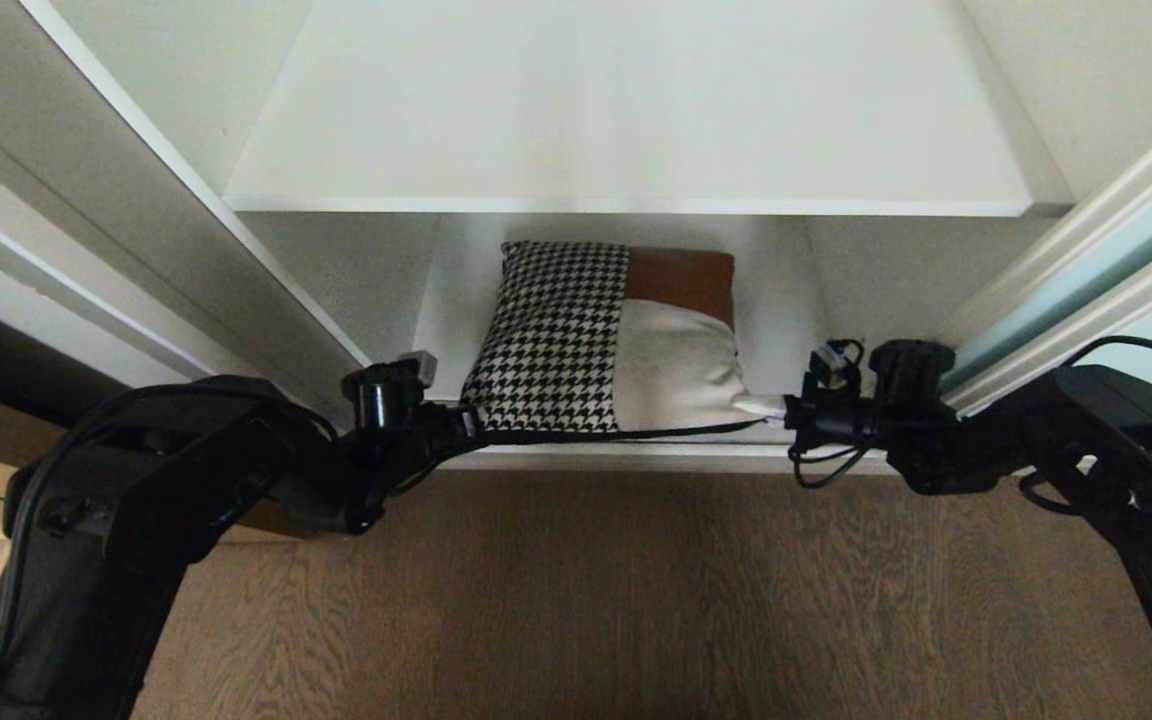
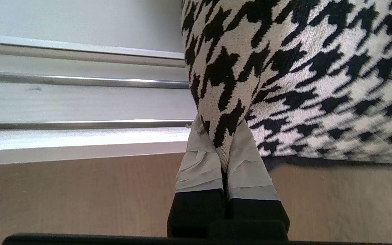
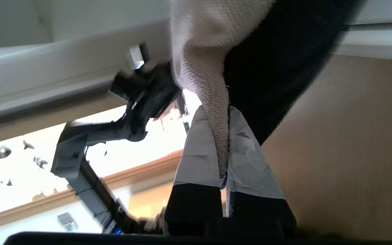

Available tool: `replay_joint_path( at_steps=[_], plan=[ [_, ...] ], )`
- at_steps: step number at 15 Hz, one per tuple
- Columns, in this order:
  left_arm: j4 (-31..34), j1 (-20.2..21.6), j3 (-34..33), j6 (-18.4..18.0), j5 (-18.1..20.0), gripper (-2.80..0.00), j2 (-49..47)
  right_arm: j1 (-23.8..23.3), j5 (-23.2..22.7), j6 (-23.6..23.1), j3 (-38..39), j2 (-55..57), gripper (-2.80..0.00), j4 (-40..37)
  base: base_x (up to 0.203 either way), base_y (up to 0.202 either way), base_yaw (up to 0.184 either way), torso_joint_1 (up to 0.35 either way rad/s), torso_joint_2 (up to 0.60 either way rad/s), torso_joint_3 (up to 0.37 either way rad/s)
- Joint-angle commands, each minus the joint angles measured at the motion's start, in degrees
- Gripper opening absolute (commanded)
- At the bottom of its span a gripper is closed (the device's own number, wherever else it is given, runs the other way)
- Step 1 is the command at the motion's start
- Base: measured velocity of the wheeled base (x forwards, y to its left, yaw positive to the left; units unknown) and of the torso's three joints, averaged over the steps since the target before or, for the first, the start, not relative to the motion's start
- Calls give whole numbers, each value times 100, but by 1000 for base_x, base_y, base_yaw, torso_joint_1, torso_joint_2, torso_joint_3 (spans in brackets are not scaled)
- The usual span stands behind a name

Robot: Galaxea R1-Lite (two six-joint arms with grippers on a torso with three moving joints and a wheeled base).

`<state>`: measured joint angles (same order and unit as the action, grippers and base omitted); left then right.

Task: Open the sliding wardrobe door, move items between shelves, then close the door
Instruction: Place the pillow on the lower shelf

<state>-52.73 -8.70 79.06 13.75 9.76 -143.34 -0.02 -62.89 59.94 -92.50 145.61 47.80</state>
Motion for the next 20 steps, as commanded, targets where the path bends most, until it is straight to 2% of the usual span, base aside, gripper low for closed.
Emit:
replay_joint_path(
  at_steps=[1,4,6,11,13,15,17,20],
  plan=[
    [16,-12,-19,14,-38,-280,196,122,-39,27,379,-345,-280,10,0,0,0,0,0,0],
    [910,-17,-89,21,-159,-280,614,177,-48,0,593,-499,-280,-7,0,0,0,0,0,0],
    [1044,35,79,31,-183,-280,592,240,-43,0,604,-499,-280,-4,0,0,0,0,0,0],
    [975,123,-14,128,-237,-280,536,459,-47,-9,690,-472,-280,-7,0,0,0,0,0,0],
    [887,123,-74,135,-561,-280,540,562,-47,-128,806,-477,-280,-7,0,0,0,0,0,0],
    [811,123,-26,136,-585,-280,391,582,-39,-215,816,-458,-280,-57,0,0,0,0,0,0],
    [559,123,156,120,-605,-280,207,582,-39,-220,760,-420,-280,-77,0,0,0,0,0,0],
    [102,165,-23,106,-615,-280,81,630,-39,-220,691,-299,-280,-77,0,0,0,0,0,0]
  ],
)
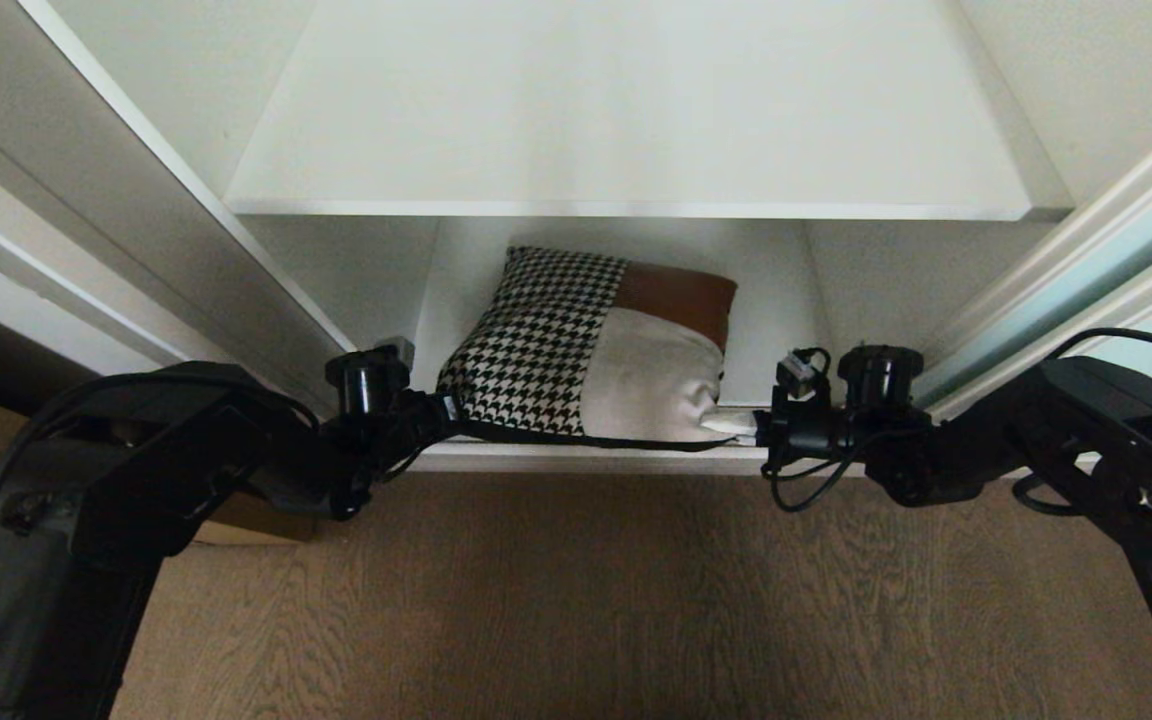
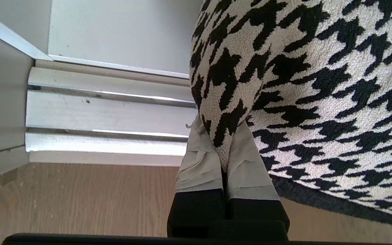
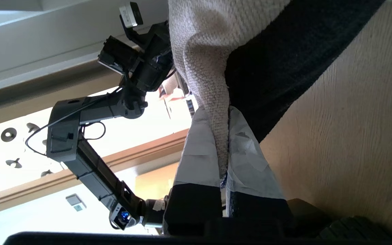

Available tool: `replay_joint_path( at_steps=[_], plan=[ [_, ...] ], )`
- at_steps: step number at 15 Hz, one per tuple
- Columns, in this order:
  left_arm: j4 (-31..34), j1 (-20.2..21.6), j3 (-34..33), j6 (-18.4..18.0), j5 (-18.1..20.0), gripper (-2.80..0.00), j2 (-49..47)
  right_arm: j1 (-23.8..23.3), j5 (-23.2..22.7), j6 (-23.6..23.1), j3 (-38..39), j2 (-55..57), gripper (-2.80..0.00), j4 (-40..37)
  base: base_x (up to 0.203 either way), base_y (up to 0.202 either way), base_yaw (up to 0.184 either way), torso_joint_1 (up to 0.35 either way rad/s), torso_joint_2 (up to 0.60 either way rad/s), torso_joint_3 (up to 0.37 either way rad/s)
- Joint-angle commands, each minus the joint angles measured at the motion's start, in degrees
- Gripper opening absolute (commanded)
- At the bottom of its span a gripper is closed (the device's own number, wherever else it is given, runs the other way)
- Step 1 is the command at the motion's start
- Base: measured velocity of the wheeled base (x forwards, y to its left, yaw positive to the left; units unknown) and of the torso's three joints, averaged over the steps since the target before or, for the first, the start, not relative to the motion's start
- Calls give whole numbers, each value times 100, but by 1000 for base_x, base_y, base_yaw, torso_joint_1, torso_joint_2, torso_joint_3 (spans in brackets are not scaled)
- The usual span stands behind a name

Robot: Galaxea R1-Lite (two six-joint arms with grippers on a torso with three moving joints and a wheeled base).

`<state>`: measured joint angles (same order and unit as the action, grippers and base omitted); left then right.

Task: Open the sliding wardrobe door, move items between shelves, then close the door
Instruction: Place the pillow on the lower shelf

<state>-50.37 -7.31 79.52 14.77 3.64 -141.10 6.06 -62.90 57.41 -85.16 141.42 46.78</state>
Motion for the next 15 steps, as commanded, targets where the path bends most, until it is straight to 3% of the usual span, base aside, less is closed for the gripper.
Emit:
replay_joint_path(
  at_steps=[1,10,15],
  plan=[
    [-186,28,-107,-18,-4,-280,-168,44,-38,34,-70,167,-280,25,0,0,0,0,0,0],
    [-427,28,-138,-35,-3,-280,-299,91,128,-175,-311,322,-280,-123,0,0,0,0,0,0],
    [-561,28,-160,-71,-4,-280,-330,89,138,-207,-308,319,-280,-169,179,0,0,-1,1,2]
  ],
)
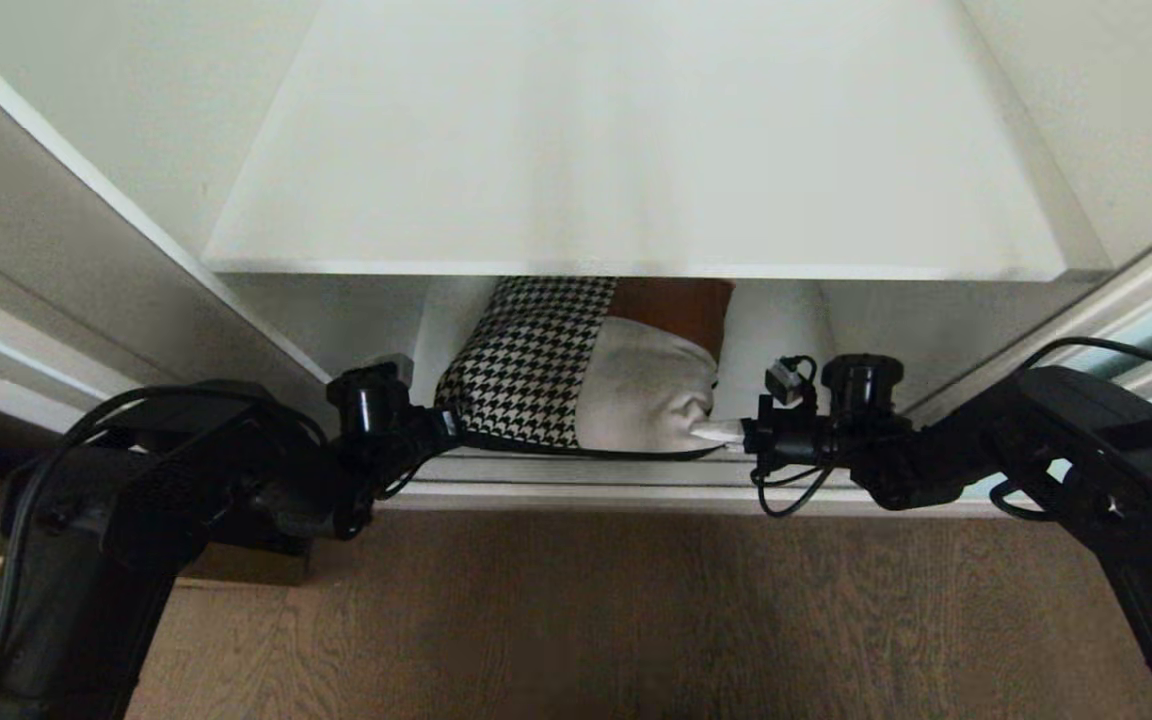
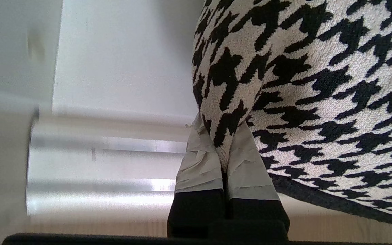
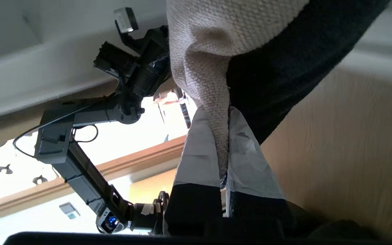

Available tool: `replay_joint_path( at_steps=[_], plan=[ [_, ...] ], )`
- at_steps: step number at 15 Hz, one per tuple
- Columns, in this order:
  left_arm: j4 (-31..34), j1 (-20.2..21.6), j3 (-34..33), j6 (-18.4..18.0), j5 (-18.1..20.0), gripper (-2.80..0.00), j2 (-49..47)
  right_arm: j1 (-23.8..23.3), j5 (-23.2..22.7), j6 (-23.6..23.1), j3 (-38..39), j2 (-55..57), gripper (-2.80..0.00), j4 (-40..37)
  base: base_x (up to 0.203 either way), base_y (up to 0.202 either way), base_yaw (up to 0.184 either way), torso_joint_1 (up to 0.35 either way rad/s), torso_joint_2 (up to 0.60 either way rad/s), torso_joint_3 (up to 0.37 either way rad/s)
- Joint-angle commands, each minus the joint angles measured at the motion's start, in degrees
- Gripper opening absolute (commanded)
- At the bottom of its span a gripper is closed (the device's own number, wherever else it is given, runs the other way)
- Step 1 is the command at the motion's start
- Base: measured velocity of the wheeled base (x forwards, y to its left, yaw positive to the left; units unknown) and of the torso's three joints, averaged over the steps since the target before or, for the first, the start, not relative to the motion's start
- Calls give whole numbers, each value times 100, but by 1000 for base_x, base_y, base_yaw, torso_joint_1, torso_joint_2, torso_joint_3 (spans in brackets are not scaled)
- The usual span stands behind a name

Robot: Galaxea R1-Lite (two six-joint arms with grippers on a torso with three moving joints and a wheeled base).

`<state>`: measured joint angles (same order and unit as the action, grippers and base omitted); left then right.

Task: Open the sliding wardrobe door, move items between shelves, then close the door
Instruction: Place the pillow on the lower shelf

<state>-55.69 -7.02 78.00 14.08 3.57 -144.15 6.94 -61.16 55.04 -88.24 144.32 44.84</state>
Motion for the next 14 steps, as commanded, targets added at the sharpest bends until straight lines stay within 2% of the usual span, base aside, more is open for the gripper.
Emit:
replay_joint_path(
  at_steps=[1,3,6,9,12,14],
  plan=[
    [-63,-1,-12,-1,12,-280,-25,1,-36,31,-9,34,-280,25,161,0,2,7,-2,-2],
    [-6,-1,-17,11,12,-280,21,-13,-31,25,-57,48,-280,25,32,0,-1,4,3,1],
    [708,-18,153,24,-98,-280,77,-105,-2,24,-273,183,-280,25,0,0,0,0,0,0],
    [1054,-44,671,32,-282,-280,-72,-233,203,24,-708,421,-280,14,0,0,0,0,0,0],
    [1654,-45,1284,57,-435,-280,-108,-314,210,15,-900,549,-280,16,0,0,0,0,0,0],
    [1797,-84,1433,55,-593,-280,-148,-336,218,17,-941,570,-280,15,0,0,0,0,0,0]
  ],
)
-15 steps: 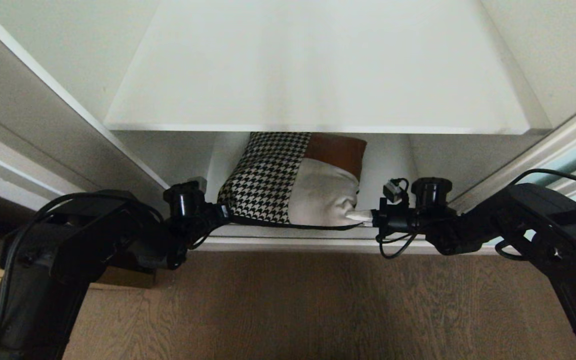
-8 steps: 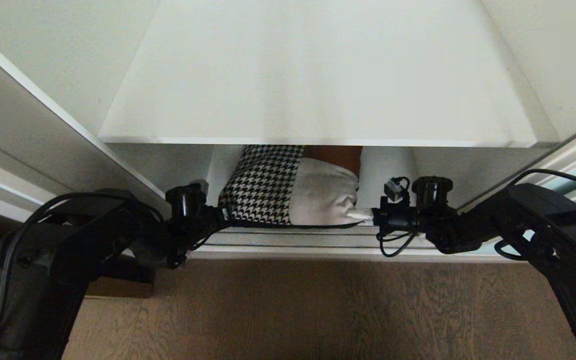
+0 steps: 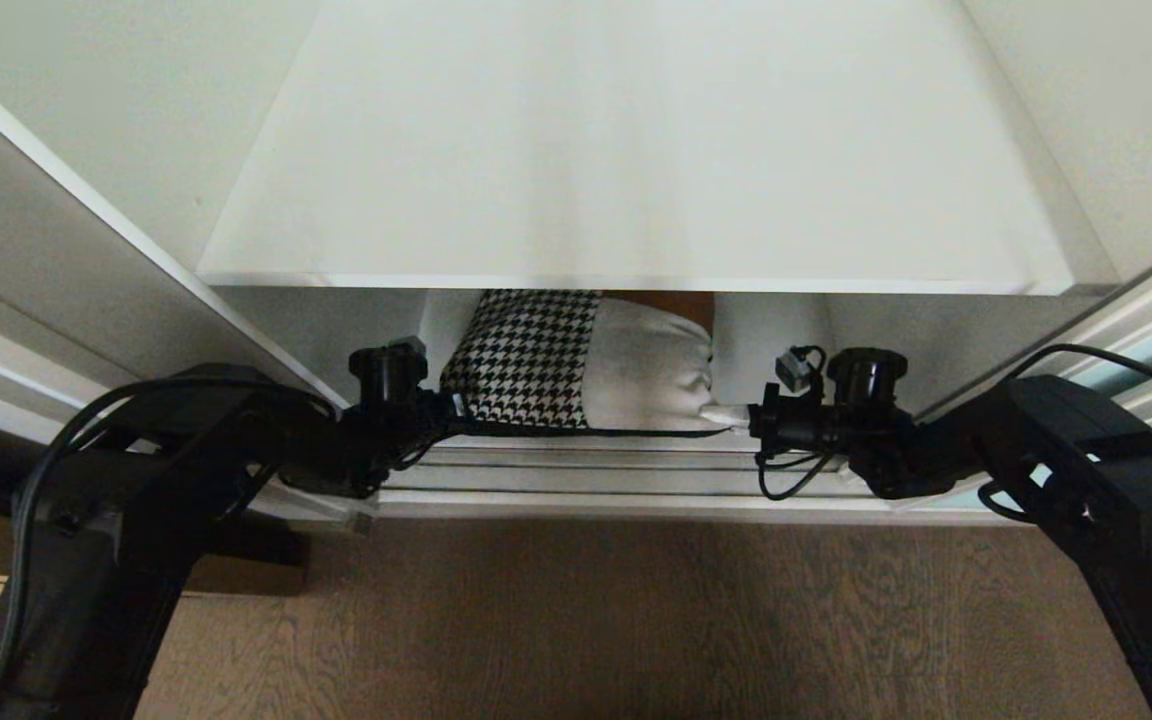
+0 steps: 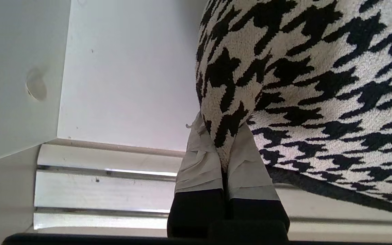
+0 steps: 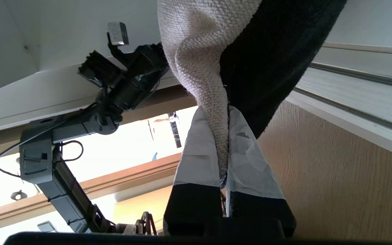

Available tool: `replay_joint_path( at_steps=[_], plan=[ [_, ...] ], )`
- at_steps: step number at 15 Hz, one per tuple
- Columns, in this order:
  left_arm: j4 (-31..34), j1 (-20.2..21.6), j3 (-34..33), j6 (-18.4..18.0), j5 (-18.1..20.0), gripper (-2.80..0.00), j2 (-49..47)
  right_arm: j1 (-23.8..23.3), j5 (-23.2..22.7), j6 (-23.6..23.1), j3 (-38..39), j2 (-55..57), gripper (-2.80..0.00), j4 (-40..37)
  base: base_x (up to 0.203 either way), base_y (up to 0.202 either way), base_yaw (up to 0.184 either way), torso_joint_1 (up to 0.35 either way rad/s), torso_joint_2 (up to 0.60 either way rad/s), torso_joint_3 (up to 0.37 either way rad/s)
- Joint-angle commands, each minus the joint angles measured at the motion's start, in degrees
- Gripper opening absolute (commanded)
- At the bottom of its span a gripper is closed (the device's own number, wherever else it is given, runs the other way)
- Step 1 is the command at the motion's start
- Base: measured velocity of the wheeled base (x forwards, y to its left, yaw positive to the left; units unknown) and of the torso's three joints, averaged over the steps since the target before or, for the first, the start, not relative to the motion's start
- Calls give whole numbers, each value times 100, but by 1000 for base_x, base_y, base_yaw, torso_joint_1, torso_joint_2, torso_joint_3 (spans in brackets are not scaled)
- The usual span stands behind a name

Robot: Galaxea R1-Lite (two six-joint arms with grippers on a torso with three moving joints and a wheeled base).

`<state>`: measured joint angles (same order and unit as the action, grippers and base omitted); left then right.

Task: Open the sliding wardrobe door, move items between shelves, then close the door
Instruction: Place the pillow on the lower shelf

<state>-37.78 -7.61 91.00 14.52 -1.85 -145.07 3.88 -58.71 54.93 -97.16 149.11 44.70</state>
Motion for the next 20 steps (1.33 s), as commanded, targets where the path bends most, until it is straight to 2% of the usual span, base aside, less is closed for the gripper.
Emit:
replay_joint_path(
  at_steps=[1,4,8,9,12,13,17,20],
  plan=[
    [66,-72,153,8,-53,0,-90,-63,-26,32,-82,107,-280,24,0,0,0,0,0,0],
    [39,-110,333,33,-234,0,-255,-98,-22,35,-204,197,-280,21,0,0,0,0,0,0],
    [-536,-131,-246,101,-193,0,-192,-107,34,9,-251,232,-280,29,0,0,0,0,0,0],
    [-732,-136,-523,90,-94,0,-111,-98,59,-54,-277,233,0,-19,0,0,0,0,0,0],
    [-1400,-140,-1606,73,840,0,354,-98,58,-144,-271,197,0,-210,0,0,0,0,0,0],
    [-1609,-142,-1864,66,1045,0,539,-91,59,-170,-185,122,0,-227,0,0,0,0,0,0],
    [-1866,-202,-2584,16,1261,0,1205,-128,61,-182,324,-493,0,-429,0,0,0,0,0,0],
    [-1469,-205,-3075,-3,1382,0,1862,-145,61,-197,496,-782,0,-1418,0,0,0,0,0,0]
  ],
)
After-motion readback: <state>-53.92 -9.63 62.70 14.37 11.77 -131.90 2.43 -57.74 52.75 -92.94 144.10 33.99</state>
